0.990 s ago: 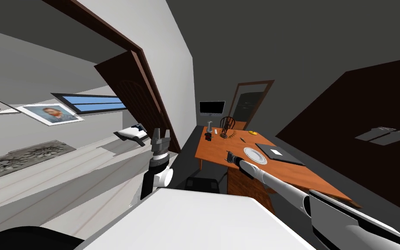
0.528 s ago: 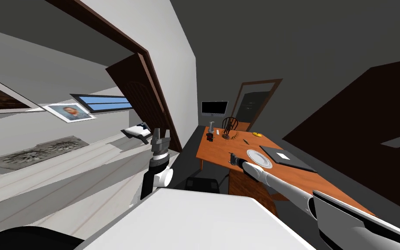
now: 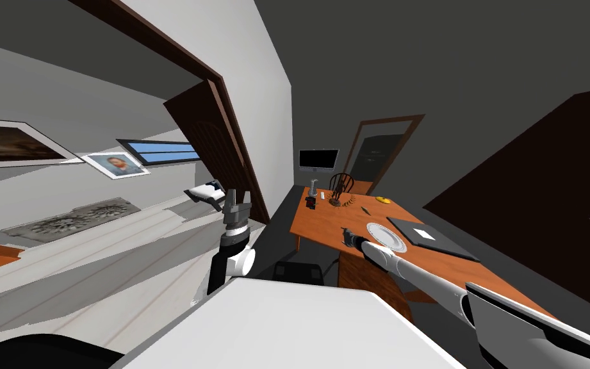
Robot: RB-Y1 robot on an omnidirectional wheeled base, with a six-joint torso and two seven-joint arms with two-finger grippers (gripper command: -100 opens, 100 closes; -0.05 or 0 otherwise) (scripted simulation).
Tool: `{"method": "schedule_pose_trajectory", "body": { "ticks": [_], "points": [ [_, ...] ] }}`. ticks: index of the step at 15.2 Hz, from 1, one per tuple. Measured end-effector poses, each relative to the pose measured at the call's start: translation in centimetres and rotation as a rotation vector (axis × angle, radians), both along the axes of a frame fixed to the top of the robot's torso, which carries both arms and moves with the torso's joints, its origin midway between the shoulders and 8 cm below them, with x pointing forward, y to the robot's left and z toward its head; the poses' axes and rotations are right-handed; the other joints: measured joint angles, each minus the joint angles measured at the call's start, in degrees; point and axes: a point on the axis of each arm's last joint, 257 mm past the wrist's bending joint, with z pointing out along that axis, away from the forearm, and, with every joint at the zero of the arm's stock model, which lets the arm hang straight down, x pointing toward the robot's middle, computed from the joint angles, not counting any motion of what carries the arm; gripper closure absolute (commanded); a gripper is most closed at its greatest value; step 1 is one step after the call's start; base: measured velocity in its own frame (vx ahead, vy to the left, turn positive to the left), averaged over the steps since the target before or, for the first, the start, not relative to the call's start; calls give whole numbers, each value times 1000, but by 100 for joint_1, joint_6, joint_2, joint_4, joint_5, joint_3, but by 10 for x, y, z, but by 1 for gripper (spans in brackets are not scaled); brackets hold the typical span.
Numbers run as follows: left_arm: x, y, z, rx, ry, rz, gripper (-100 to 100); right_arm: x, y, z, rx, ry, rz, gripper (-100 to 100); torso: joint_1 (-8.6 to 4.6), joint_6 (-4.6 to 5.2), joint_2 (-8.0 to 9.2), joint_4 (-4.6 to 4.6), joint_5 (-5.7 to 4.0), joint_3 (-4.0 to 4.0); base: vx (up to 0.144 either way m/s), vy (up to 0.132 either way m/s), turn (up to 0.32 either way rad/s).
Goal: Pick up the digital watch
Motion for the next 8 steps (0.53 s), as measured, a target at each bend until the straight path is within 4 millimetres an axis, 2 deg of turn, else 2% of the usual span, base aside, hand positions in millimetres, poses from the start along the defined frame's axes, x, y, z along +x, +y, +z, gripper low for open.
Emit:
{"method": "schedule_pose_trajectory", "body": {
  "ticks": [8],
  "points": [
    [0, 0, 0, 0, 0, 0, 0, -20, -41, -11, -120, 43, 30, -100, -1, -2, -2, 0, 0, -1, 5, -7, 73]
  ]
}}
